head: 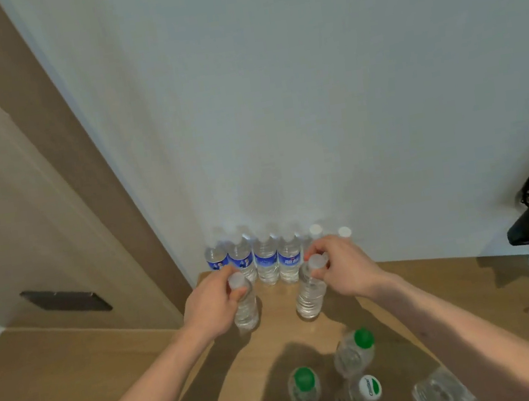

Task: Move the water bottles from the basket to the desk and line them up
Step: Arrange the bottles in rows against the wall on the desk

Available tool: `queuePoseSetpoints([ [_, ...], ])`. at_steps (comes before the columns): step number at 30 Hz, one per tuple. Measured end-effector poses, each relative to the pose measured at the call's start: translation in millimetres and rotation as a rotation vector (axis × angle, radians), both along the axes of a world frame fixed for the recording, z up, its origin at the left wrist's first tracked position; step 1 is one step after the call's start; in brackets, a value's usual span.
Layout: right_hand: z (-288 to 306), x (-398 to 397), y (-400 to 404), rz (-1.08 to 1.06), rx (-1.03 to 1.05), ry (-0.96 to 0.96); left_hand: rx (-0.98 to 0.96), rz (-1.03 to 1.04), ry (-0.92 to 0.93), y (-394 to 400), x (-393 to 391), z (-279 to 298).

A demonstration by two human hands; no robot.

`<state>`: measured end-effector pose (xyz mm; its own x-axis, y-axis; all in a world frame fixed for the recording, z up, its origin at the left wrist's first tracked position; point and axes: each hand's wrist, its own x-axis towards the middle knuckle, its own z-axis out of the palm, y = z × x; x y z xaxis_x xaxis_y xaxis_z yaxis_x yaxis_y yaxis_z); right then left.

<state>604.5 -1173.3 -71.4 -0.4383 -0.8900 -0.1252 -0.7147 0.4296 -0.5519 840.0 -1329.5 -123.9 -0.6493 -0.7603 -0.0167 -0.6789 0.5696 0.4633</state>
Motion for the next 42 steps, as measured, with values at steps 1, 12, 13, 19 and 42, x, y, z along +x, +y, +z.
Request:
queuePoseSetpoints([
  [1, -3, 8, -11, 0.015, 0.009, 0.001, 0.012, 0.023, -0.005, -7, 4, -4],
  [12, -50, 73, -111, 0.057, 0.103, -0.023, 0.084, 0.112, -0.03, -63, 21, -33],
  [13, -53, 76, -117, 0.047, 0.104, -0.03, 0.094, 0.119, -0.037, -65, 20, -33],
  [19, -64, 92, -147, 0.008, 0.107, -0.065, 0.145, 0.112, -0.079, -80, 15, -34],
  [42, -62, 108, -141, 0.13, 0.118, -0.034, 0.117, 0.045, -0.212, -82, 23, -28],
])
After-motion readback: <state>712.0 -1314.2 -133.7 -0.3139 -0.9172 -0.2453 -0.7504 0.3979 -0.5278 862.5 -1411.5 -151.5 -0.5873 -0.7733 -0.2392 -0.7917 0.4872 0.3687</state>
